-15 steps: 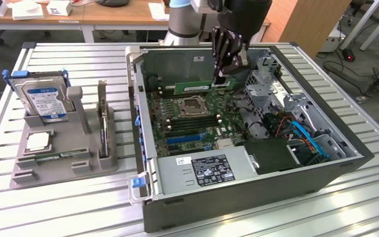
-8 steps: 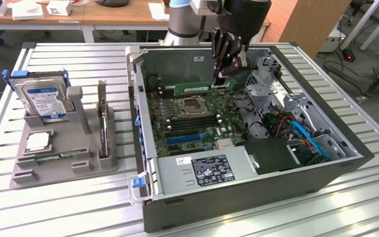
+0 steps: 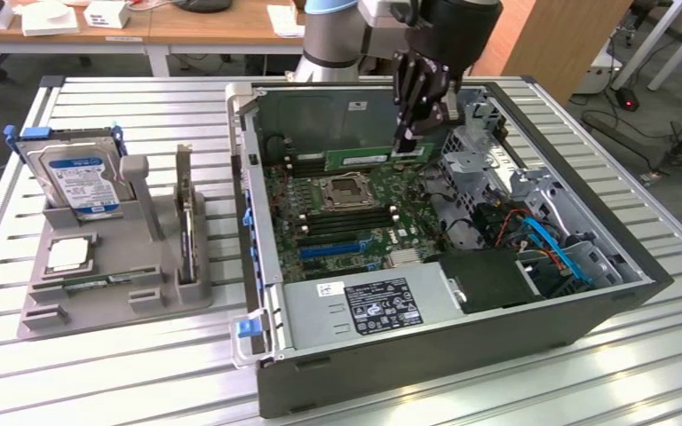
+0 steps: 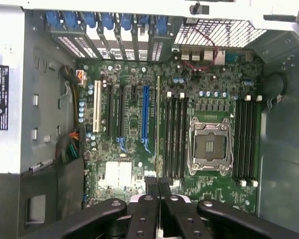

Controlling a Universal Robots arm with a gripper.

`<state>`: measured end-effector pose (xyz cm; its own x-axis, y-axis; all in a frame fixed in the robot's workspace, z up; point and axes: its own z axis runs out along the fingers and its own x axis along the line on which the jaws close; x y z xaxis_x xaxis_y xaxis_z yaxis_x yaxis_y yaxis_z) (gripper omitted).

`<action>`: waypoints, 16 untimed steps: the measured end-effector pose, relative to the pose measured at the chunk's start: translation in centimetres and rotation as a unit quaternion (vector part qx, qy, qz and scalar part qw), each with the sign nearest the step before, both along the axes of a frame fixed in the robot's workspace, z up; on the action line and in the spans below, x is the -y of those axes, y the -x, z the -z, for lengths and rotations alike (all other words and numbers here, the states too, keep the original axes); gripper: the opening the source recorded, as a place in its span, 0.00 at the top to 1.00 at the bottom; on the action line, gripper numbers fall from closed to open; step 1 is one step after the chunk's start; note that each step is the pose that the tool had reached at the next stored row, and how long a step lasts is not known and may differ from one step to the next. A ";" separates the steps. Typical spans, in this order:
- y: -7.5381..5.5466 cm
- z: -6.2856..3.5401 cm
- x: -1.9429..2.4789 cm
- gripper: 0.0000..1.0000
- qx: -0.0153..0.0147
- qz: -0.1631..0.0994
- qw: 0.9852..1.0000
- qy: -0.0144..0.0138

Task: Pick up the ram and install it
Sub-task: 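Pick up the ram and move it above insertion slot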

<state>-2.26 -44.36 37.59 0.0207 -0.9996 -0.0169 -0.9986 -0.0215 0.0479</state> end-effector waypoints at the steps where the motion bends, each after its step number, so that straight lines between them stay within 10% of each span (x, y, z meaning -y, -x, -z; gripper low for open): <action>1: -0.2 0.00 0.00 0.89 0.000 0.000 1.000 0.000; 16: -0.5 0.06 -0.17 0.89 0.000 0.011 1.000 0.000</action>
<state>-1.76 -44.20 37.53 -0.0004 -0.9999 -0.0170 -0.9988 -0.0005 0.0483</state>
